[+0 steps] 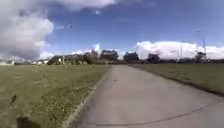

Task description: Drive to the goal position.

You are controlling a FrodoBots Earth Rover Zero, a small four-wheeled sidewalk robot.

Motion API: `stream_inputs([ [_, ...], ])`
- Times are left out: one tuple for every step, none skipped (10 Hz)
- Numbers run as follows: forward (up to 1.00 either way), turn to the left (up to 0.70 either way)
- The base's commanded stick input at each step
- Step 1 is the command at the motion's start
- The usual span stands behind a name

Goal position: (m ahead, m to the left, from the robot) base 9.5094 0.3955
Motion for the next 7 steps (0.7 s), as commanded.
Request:
stream_inputs([
  [0.70,0.00],
  [0.70,0.00],
  [0.70,0.00],
  [0.70,0.00],
  [0.70,0.00],
  [0.70,0.00],
  [0.70,0.00],
])
